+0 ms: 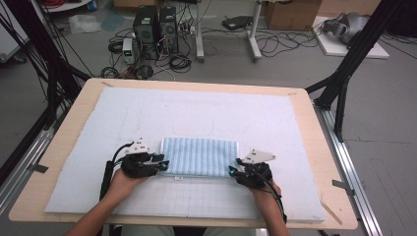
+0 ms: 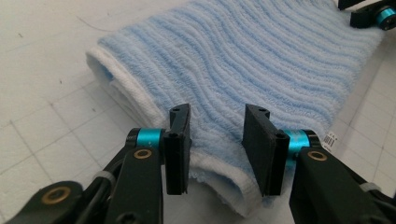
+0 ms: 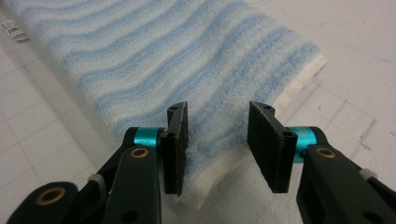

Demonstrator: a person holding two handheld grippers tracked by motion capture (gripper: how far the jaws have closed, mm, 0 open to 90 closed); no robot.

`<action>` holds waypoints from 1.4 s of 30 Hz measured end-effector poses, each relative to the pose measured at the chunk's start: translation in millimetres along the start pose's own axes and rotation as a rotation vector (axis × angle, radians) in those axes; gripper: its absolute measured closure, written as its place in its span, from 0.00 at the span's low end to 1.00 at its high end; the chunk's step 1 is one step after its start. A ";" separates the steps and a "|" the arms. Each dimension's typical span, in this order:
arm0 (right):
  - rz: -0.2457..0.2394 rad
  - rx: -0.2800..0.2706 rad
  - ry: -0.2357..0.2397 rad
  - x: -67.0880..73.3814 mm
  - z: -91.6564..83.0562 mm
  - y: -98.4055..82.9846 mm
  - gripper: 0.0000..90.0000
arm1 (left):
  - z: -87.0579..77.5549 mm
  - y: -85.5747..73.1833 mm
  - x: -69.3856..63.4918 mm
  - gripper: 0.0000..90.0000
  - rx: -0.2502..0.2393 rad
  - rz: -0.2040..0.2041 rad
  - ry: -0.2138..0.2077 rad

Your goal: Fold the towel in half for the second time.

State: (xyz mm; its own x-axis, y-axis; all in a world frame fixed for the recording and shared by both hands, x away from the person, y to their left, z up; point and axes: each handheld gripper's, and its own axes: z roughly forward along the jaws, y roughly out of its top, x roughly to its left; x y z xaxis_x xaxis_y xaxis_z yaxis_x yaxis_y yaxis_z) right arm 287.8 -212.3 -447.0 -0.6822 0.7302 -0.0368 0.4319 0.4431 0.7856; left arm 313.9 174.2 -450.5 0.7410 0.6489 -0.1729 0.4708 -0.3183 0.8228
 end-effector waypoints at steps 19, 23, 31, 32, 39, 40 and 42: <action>0.080 -0.211 -0.193 -31.9 -44.1 6.2 0.32 | -41.1 5.9 34.6 0.19 -0.320 -0.069 0.099; 0.101 -0.214 -0.202 -40.0 -49.3 2.3 0.24 | -49.2 7.9 39.0 0.20 -0.348 -0.065 0.097; 0.099 -0.232 -0.180 -45.5 -55.9 0.1 0.13 | -63.0 7.0 37.5 0.20 -0.394 -0.022 0.065; 0.097 -0.230 -0.178 -45.7 -56.1 0.1 0.13 | -64.3 7.1 37.1 0.20 -0.400 -0.024 0.067; 0.089 -0.227 -0.173 -48.2 -60.2 -0.7 0.13 | -69.9 6.0 40.9 0.20 -0.408 -0.025 0.084; 0.096 -0.227 -0.172 -48.1 -61.0 -0.8 0.13 | -70.0 5.8 41.1 0.20 -0.412 -0.027 0.080; 0.091 -0.234 -0.176 -48.9 -63.0 -1.4 0.13 | -70.9 5.6 40.6 0.20 -0.416 -0.027 0.074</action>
State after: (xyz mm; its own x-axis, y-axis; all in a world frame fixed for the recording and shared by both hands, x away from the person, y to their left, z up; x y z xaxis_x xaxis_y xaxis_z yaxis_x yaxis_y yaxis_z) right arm 283.4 -281.5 -407.4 -0.5254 0.8493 -0.0507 0.3246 0.2552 0.9108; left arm 312.7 247.7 -414.6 0.6876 0.7059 -0.1701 0.2449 -0.0048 0.9695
